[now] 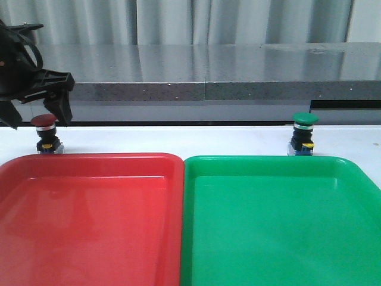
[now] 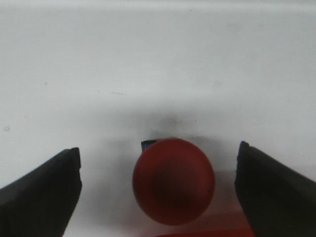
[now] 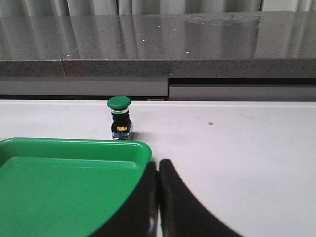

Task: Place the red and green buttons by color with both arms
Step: 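Lower the left gripper onto the red button and grasp it, then carry the red button forward and lower it into the red tray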

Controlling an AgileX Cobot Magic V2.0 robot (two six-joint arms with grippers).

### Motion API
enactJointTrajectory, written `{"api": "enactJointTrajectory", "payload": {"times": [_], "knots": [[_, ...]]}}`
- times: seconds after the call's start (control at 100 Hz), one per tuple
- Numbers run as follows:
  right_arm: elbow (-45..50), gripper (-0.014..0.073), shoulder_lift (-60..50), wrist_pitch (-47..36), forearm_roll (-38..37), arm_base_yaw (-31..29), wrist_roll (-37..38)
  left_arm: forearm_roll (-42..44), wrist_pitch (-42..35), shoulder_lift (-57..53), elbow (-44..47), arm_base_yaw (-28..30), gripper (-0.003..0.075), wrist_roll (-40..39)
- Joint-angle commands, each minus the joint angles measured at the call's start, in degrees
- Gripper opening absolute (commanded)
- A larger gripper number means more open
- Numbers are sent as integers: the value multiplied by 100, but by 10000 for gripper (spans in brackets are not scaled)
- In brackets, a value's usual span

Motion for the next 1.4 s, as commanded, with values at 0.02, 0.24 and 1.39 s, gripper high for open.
{"api": "enactJointTrajectory", "payload": {"times": [0.02, 0.24, 1.39], "knots": [[-85, -67, -126, -467, 4, -32, -11, -23, -287, -226, -180, -32, 564, 7], [-85, -67, -126, -467, 4, -32, -11, -23, -287, -226, -180, -32, 332, 7], [-85, -67, -126, -467, 4, -32, -11, -277, 218, -2370, 1057, -931, -2, -839]]}}
